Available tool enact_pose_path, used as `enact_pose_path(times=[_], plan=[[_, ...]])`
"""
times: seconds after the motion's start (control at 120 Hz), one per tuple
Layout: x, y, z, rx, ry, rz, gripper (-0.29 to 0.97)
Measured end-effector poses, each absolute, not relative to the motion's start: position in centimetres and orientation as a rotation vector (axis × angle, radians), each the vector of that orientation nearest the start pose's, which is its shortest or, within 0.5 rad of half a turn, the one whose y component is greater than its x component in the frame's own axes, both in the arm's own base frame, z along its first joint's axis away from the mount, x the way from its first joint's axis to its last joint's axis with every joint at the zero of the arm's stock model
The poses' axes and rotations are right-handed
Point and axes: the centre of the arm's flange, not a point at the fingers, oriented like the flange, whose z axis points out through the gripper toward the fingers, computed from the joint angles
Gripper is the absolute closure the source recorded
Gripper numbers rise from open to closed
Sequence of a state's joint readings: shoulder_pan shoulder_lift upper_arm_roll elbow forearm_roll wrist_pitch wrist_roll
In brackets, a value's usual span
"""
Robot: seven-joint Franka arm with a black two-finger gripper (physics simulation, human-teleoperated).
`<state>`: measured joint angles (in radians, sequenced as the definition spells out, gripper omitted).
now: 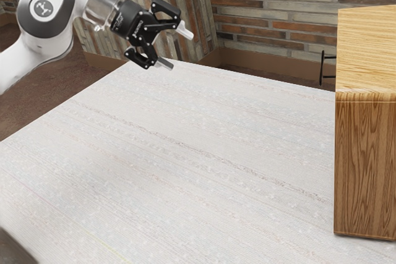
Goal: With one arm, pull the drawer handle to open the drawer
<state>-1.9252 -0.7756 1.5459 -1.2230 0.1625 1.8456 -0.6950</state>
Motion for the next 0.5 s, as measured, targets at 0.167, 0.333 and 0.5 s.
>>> enact_pose_path(times=[0.167, 0.333, 0.5], plan=[[65.9, 10.7, 67.7, 2.203, 0.656, 0.269, 0.09], [67.9, 8.7, 66.5, 2.188, 0.647, 0.283, 0.09], [70.2, 7.0, 66.0, 2.152, 0.656, 0.320, 0.09]])
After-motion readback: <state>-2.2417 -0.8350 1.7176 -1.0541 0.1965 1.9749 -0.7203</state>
